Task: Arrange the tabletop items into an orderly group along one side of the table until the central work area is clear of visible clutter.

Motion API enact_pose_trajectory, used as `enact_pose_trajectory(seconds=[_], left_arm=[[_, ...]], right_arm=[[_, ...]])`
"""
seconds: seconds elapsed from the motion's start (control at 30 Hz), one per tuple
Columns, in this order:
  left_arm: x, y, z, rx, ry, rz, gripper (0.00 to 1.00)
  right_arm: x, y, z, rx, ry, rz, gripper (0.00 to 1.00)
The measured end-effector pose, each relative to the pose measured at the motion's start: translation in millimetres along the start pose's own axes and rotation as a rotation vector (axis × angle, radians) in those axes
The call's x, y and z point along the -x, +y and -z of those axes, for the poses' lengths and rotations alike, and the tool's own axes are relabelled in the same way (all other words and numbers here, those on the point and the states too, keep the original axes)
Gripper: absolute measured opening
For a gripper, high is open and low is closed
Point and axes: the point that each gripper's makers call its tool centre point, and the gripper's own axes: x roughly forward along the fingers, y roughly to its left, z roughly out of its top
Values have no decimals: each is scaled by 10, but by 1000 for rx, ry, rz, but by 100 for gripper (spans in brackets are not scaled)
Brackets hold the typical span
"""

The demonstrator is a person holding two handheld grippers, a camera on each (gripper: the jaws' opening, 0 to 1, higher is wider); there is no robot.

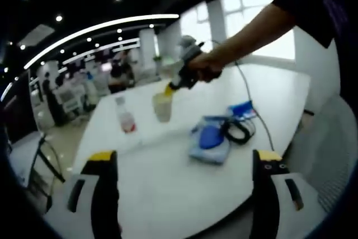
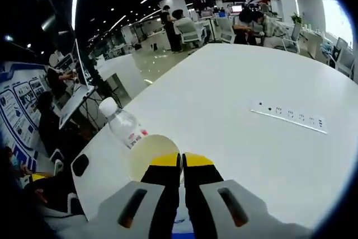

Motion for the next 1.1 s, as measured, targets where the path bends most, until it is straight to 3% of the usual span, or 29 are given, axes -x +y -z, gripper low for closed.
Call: enact_pose_trajectory(seconds=[0.33, 0.37, 0.5, 1.1], left_arm=[[-11, 26, 27, 4, 12, -8, 96], [-12, 28, 29, 5, 13, -8, 96], [-17, 39, 40, 5, 17, -11, 96], [-33, 74, 77, 13, 31, -26, 94]], right_arm=[[-105, 58, 92, -3, 28, -8, 1], [-508, -183, -7, -3, 35, -11, 1], [-717, -275, -21, -3, 46, -11, 1], [-1001, -194, 61, 0, 85, -14, 1]])
